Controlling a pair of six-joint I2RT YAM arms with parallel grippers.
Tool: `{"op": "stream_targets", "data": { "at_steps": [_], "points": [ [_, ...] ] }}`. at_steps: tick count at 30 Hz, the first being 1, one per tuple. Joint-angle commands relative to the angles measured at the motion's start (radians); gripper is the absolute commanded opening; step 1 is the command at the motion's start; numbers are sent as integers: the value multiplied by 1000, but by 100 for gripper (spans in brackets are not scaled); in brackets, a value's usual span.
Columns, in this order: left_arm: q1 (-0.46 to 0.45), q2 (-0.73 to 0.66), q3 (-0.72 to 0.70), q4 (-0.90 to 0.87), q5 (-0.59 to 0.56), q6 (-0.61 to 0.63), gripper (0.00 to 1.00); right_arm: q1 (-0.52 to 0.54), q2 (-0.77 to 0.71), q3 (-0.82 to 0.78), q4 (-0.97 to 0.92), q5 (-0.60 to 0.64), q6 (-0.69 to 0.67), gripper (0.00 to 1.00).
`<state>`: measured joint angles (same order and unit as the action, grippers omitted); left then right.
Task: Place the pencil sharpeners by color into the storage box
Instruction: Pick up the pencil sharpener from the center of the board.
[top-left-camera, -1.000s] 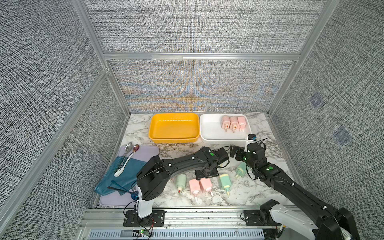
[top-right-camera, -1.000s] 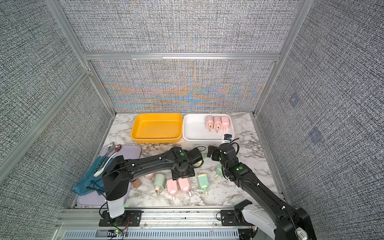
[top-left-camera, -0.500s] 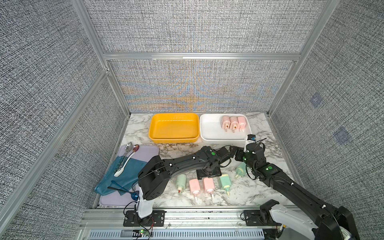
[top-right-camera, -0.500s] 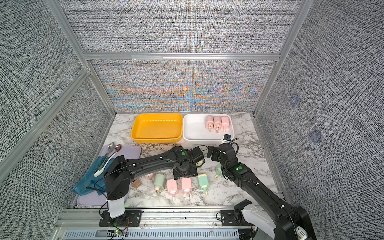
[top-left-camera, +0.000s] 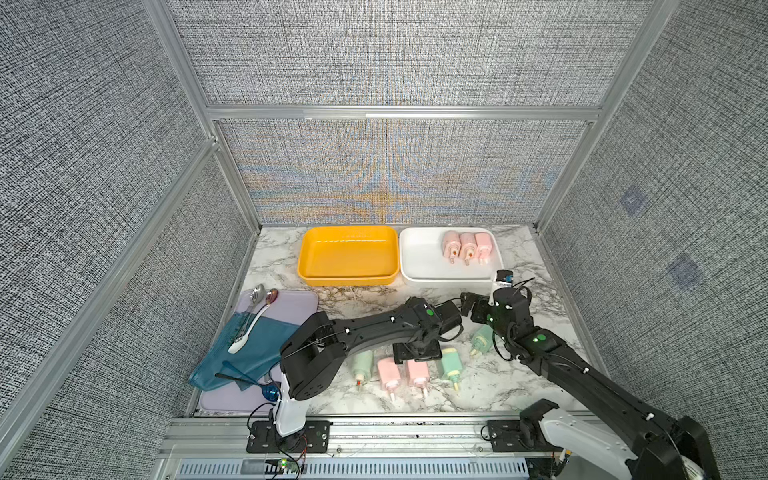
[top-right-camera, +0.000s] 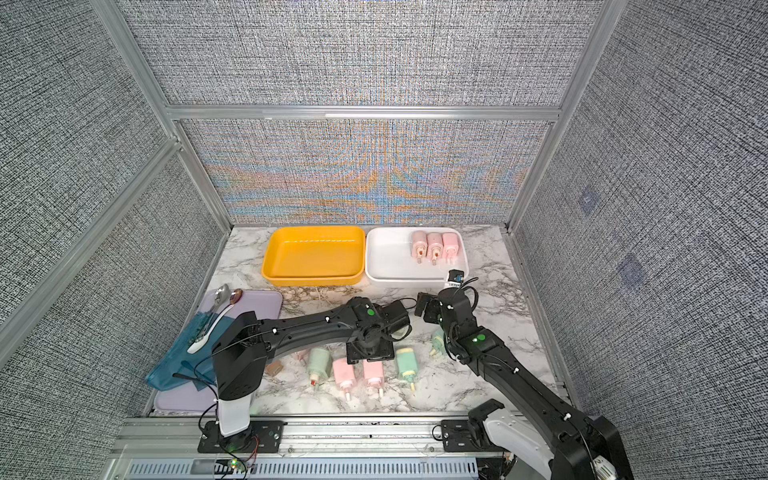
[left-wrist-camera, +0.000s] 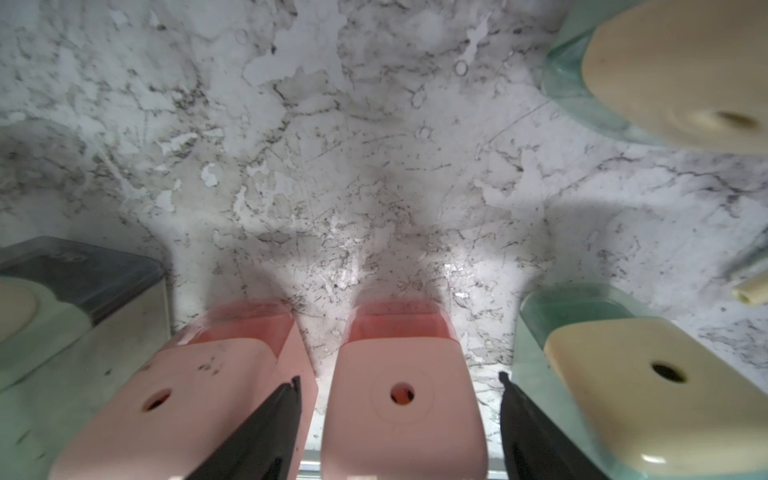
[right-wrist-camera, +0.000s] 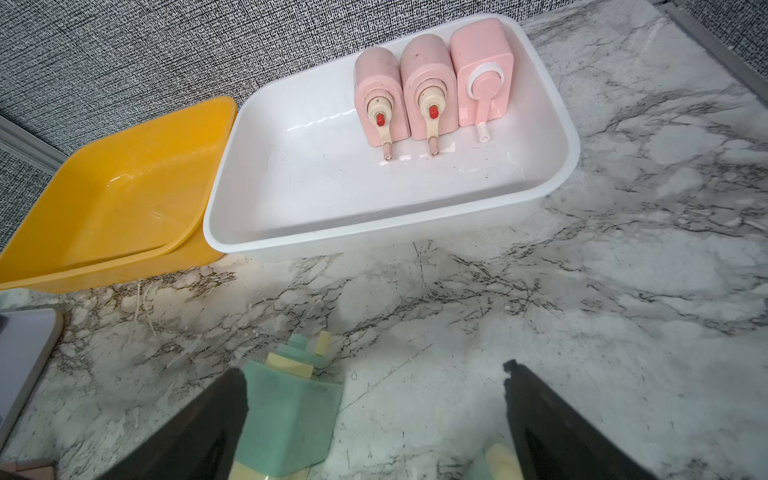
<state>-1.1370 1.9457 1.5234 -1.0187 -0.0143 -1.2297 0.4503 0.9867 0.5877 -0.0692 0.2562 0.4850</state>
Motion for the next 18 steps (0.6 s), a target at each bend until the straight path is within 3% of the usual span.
{"op": "stream_targets", "data": {
  "at_steps": [1,13,18],
  "points": [
    [-1,17,13,8,25,25,79,1,-5,-5,-1,15,0,99],
    [-4,2,-4,0,13,11,71,2,-25,-15,-4,10,7,99],
    [-4,-3,-2,0,9,10,61,2,-38,-12,5,-6,6,99]
  ]
}}
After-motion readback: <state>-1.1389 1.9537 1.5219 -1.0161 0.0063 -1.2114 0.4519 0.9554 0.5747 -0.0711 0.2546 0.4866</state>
